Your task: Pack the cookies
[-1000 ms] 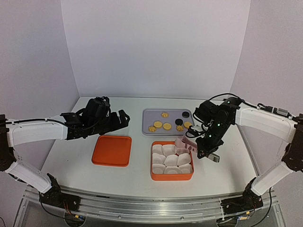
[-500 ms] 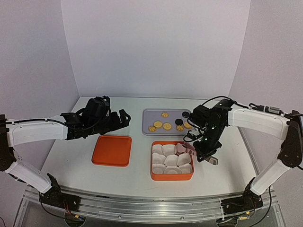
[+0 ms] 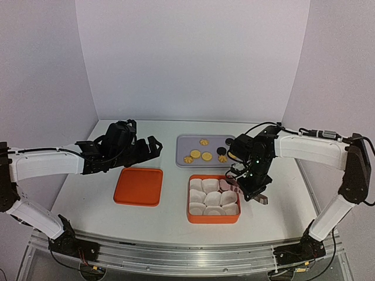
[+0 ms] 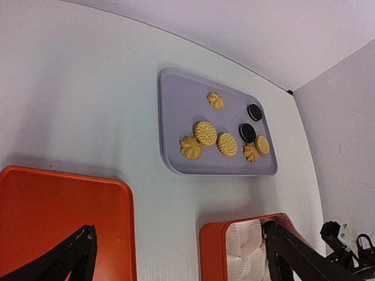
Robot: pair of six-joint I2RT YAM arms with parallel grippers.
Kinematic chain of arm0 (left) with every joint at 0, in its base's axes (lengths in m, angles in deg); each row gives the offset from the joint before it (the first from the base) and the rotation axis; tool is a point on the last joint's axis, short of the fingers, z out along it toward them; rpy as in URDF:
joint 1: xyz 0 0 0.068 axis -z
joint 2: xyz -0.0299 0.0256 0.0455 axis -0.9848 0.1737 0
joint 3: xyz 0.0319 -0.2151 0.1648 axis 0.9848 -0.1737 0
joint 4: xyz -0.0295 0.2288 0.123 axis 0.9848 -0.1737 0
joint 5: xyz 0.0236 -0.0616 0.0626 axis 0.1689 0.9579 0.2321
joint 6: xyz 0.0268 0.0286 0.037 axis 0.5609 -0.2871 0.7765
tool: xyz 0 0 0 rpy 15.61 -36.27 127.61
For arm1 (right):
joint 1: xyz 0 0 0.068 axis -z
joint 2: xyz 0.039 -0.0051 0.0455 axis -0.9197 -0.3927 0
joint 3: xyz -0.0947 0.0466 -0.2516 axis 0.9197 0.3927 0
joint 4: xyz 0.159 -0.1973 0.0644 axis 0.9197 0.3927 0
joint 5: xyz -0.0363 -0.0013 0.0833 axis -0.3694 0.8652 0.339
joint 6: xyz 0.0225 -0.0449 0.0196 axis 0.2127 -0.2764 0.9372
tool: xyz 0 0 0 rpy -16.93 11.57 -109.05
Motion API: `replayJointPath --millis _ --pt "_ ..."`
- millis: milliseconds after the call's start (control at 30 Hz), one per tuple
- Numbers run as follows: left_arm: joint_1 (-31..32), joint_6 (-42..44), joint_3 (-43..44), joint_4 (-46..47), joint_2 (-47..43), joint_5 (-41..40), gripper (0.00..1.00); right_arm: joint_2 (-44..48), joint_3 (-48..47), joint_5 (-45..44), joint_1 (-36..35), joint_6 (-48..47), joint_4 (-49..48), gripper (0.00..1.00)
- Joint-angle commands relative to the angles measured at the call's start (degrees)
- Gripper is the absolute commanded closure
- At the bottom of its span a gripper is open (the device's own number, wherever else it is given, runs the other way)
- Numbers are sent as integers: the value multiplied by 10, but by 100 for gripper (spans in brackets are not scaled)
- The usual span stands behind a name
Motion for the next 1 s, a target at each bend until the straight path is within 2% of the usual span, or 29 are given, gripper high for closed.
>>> replayJointPath --millis 0,167,467,967 --pt "1 3 -3 19 -5 5 0 0 -24 -10 -4 6 -4 90" --pt "1 2 -1 18 -4 5 0 -6 -27 -13 -4 8 -4 87" --pt "1 0 0 17 -2 4 0 -12 -34 -7 -4 10 -4 74" --pt "1 3 2 15 -4 9 0 -7 -39 -21 -4 22 -5 69"
